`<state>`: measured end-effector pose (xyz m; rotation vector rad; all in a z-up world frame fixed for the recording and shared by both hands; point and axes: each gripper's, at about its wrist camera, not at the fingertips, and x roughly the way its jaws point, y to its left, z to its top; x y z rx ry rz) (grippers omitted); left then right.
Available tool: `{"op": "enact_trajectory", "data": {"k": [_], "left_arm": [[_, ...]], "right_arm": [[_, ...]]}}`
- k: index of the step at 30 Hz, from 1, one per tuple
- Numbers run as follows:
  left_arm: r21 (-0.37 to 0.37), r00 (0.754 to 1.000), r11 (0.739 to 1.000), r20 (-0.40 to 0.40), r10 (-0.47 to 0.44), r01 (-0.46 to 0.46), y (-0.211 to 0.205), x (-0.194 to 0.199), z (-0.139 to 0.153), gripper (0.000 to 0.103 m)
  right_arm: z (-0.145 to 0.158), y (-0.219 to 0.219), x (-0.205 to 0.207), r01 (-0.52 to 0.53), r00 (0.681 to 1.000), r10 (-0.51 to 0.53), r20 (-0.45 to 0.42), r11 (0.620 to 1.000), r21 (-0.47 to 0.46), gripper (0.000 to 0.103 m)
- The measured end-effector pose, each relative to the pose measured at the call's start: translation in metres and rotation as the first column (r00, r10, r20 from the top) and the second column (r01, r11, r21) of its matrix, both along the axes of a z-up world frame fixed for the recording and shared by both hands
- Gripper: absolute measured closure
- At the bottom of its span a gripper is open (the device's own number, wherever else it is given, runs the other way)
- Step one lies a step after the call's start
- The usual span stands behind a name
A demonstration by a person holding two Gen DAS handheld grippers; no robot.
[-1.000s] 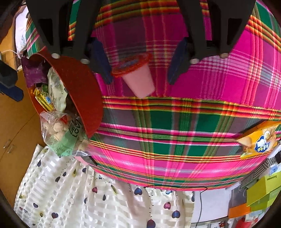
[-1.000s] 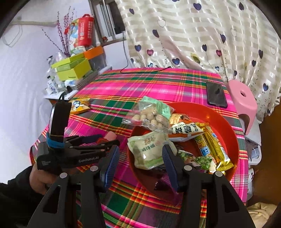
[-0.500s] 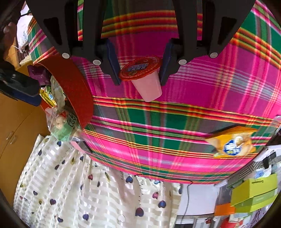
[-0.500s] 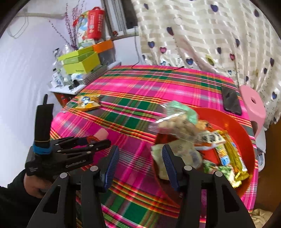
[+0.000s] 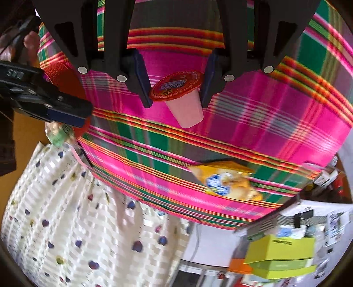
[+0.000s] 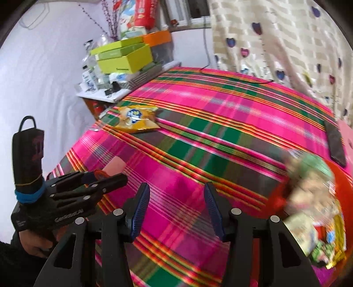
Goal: Organize snacks
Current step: 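Grasp the yellow chip bag with the right gripper while the left gripper holds the pink cup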
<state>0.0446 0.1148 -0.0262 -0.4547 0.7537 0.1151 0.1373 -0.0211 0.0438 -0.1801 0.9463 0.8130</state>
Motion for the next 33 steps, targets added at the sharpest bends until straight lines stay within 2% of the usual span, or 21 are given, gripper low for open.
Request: {"op": "enact_trajectory", "data": {"k": [5,10,15,20,22,26,30,33], "left_arm": [[-0.018,0.998,0.998,0.012,0.055,-0.055,0.029,-0.014,0.0,0.058],[-0.034,0.994,0.994,0.013,0.104,-0.103,0.055,-0.025,-0.003,0.058],[-0.045,0.99,0.99,0.022,0.138,-0.137,0.074,-0.032,-0.003,0.058],[-0.057,0.987,0.987,0.028,0.155,-0.154,0.086,-0.038,-0.005,0.058],[-0.063,0.987,0.986,0.029,0.158,-0.156,0.09,-0.039,-0.006,0.058],[-0.076,0.987,0.985,0.026,0.16,-0.157,0.095,-0.039,-0.009,0.058],[-0.091,0.987,0.983,0.02,0.161,-0.159,0.098,-0.04,-0.013,0.058],[-0.101,0.986,0.982,0.017,0.164,-0.162,0.101,-0.04,-0.015,0.058]], "right_arm": [[-0.004,0.042,0.013,-0.064,0.998,0.064,-0.013,0.998,0.018,0.048],[-0.003,0.094,0.022,-0.143,0.989,0.143,0.044,0.99,-0.013,0.038],[-0.006,0.139,0.029,-0.235,0.964,0.241,0.112,0.97,-0.059,0.034],[-0.017,0.17,0.037,-0.294,0.93,0.319,0.183,0.944,-0.15,0.028],[-0.019,0.18,0.037,-0.329,0.903,0.368,0.222,0.924,-0.194,0.027],[-0.026,0.195,0.032,-0.437,0.825,0.505,0.255,0.855,-0.278,0.025],[-0.035,0.206,0.035,-0.499,0.77,0.591,0.24,0.793,-0.349,0.024],[-0.038,0.215,0.032,-0.541,0.712,0.656,0.25,0.74,-0.4,0.024]]}}
